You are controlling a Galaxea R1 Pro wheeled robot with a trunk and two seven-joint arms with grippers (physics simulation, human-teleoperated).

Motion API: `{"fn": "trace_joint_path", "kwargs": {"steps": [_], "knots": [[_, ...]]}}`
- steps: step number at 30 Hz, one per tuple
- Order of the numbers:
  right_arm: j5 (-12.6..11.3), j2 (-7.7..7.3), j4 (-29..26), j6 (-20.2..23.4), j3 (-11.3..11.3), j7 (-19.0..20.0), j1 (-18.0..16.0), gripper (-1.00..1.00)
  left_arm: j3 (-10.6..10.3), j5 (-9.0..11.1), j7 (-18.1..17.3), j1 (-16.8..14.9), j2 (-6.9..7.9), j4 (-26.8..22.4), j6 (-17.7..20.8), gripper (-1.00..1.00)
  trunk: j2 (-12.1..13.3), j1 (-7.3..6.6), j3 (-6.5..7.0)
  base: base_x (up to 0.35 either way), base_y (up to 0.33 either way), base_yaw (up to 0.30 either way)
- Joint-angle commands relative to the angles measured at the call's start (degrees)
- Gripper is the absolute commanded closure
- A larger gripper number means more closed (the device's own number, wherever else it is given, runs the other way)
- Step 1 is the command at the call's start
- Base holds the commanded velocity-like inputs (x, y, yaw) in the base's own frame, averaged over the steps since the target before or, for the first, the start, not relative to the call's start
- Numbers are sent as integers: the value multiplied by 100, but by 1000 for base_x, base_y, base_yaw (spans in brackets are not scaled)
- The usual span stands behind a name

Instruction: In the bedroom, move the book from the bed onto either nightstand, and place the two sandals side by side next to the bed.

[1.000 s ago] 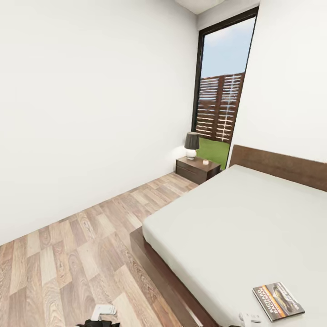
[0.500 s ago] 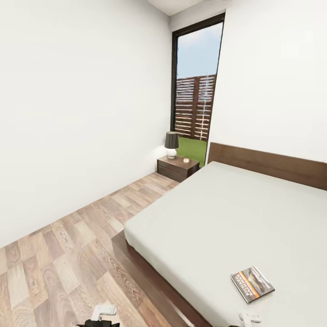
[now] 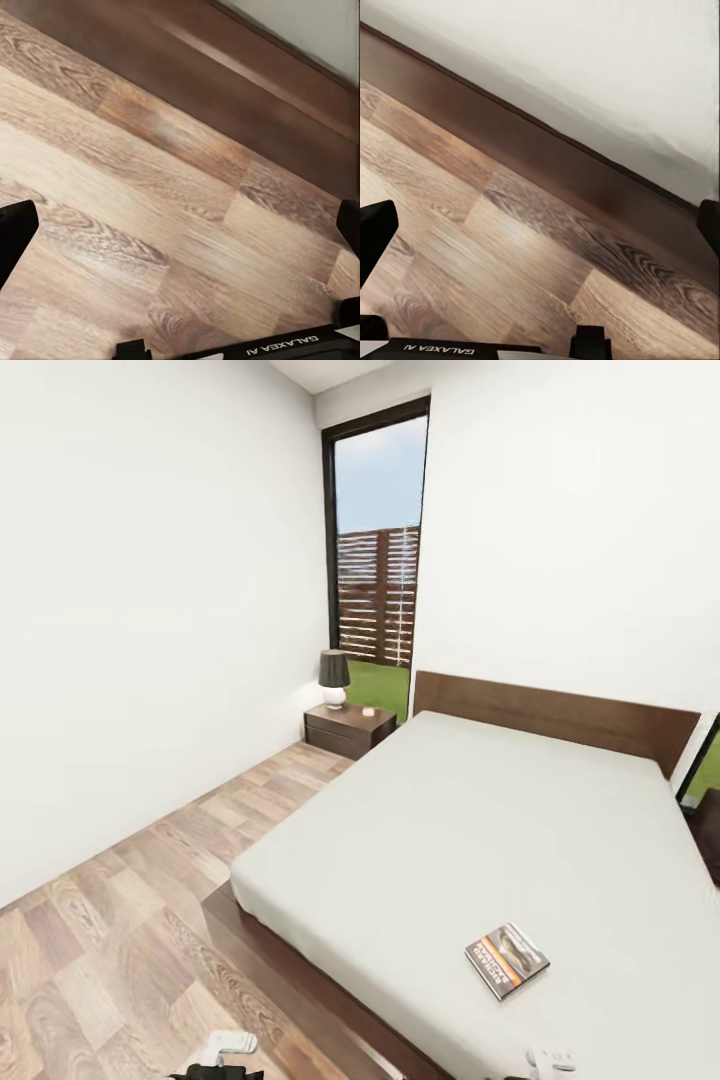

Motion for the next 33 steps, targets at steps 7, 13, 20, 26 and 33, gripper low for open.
{"fn": "trace_joint_path", "kwargs": {"steps": [7,13,20,26,33], "knots": [[-40,1,0,25,-43,35,-4,-100,-26,49,-12,-2,6,-8,20,-100,-5,0,-7,0,0,-300],[-40,1,0,26,-43,35,-4,-100,-26,50,-12,-2,7,-8,20,-100,-5,0,-7,0,0,-300],[-40,1,0,25,-43,35,-4,-100,-26,50,-12,-2,9,-8,20,-100,-5,0,-7,62,47,-300],[-40,1,0,25,-44,35,-4,-100,-26,50,-12,-2,7,-8,20,-100,-5,0,-7,124,100,-300],[-40,1,0,24,-44,35,-4,-100,-26,51,-12,-2,7,-8,20,-100,-5,0,-7,9,7,-300]]}}
